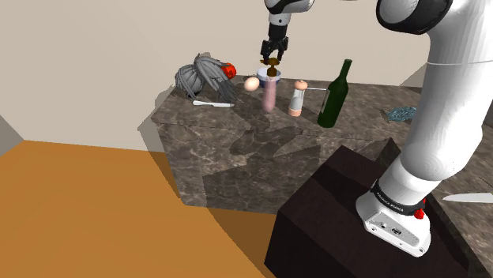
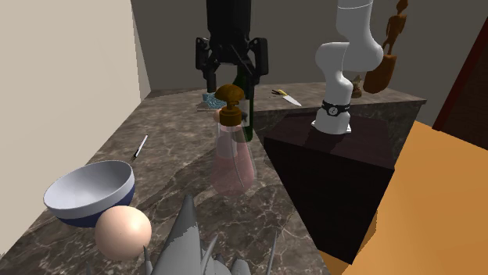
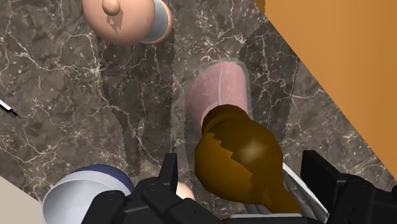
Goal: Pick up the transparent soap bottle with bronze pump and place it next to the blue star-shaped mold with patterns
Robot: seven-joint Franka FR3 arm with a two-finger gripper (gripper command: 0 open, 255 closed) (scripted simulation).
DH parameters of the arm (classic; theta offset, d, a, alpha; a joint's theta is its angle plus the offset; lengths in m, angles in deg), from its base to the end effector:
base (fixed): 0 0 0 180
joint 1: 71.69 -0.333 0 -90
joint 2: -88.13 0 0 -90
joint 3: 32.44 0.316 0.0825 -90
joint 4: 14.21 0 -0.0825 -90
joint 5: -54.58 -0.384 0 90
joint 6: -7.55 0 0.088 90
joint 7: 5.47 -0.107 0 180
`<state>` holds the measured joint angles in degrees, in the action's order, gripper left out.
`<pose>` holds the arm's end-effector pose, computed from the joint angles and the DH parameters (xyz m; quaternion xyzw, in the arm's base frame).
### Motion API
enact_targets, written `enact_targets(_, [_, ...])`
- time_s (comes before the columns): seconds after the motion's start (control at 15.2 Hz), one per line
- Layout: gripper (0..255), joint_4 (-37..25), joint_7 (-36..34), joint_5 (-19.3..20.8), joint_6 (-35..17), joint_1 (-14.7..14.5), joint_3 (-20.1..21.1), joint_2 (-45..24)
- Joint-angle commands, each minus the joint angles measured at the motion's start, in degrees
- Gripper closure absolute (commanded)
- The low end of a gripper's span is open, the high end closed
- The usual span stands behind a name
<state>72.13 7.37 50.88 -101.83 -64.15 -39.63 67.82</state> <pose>0.6531 -0.1555 0.4686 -0.9994 0.0220 -0.0267 0.0028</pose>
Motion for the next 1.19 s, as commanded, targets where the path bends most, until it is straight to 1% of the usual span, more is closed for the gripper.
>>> enact_targets(0.0, [0, 0.0, 0.0, 0.0, 0.0, 0.0, 0.0, 0.0])
enact_targets(0.07, [0, 0.0, 0.0, 0.0, 0.0, 0.0, 0.0, 0.0])
enact_targets(0.13, [255, 0.0, 0.0, 0.0, 0.0, 0.0, 0.0, 0.0])
enact_targets(0.73, [255, 0.0, 0.0, 0.0, 0.0, 0.0, 0.0, 0.0])
enact_targets(1.12, [255, -4.3, -0.1, 0.1, 4.5, 0.1, -0.1, 0.2])
